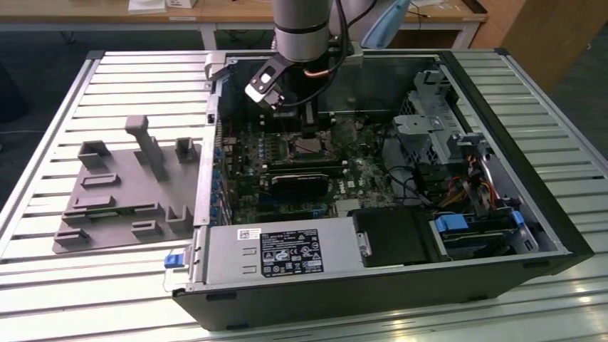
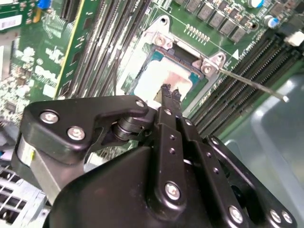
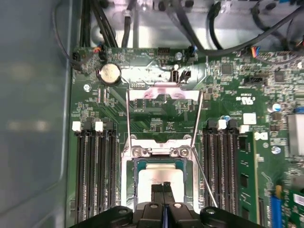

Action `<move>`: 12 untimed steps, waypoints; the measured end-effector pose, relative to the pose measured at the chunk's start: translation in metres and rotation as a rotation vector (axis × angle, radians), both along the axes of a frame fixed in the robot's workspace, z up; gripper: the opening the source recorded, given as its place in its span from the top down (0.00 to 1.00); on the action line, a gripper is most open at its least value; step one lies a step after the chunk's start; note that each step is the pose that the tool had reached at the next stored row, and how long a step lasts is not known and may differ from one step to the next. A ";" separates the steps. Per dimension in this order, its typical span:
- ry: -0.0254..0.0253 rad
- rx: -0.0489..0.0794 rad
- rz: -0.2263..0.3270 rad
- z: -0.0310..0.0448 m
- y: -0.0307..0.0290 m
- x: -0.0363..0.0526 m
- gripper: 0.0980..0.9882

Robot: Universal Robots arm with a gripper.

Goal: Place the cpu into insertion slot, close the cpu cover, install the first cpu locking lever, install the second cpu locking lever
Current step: 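Place the cpu into insertion slot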

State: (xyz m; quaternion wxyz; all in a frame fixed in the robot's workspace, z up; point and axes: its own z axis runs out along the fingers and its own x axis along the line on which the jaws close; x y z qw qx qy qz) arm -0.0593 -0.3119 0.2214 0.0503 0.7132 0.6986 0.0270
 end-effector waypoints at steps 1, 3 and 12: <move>-0.0018 0.000 0.000 0.0029 0.0000 0.0000 1.00; -0.0056 0.000 0.000 0.0087 0.0000 0.0000 1.00; -0.0251 0.000 0.000 0.0334 0.0000 -0.0001 1.00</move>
